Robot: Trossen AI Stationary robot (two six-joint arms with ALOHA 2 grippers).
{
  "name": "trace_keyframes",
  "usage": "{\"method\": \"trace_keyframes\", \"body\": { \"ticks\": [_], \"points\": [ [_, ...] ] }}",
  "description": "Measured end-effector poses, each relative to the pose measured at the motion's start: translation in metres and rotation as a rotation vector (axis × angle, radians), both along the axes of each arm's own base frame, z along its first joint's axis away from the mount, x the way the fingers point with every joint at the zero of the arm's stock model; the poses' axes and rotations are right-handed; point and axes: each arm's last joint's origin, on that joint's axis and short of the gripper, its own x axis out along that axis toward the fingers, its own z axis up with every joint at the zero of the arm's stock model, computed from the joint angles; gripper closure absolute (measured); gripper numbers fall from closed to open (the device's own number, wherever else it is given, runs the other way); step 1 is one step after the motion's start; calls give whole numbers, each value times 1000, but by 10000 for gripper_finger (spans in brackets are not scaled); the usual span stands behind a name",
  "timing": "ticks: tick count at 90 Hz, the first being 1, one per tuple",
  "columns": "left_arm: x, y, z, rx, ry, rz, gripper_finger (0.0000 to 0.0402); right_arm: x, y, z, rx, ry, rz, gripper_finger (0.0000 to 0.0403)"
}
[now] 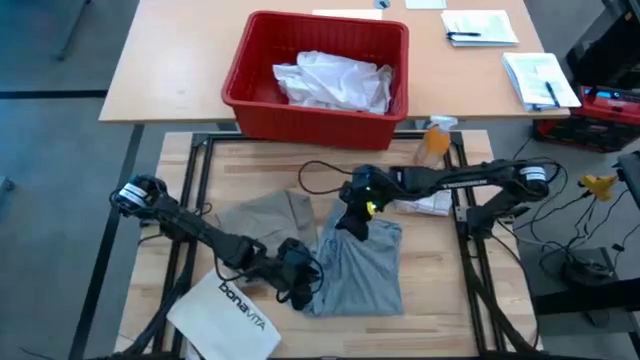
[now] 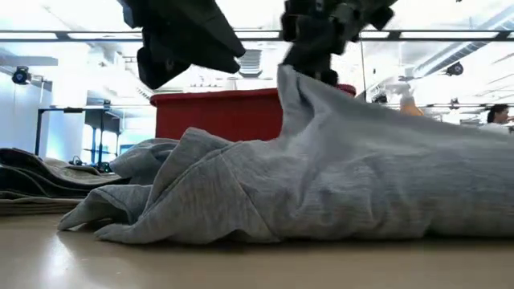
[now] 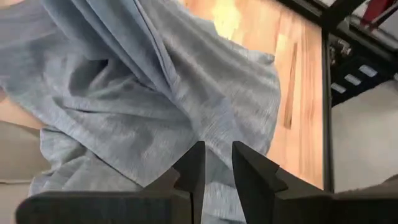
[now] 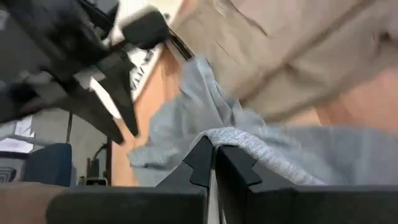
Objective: Fold laundry
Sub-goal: Fold the gray shirt
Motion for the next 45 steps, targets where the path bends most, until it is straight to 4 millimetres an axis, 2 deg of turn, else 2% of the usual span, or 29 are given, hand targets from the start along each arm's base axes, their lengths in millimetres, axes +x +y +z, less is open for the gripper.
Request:
{"method": "trace_keyframes", "body": {
  "ticks": [10,24,33,45],
  "points": [
    [3,-1,-6,11,5,-6,339,11,-2,9,-16,-32,27,403],
    [14,-1,-20,-58,-2,59,310,12,-6,0,-24,41,43,403],
    [21,-3,-30,-122,-12,113,254,12,-6,2,-35,29,52,403],
    [28,-5,-47,-208,-6,208,144,11,-6,2,-35,29,71,403]
  ]
}}
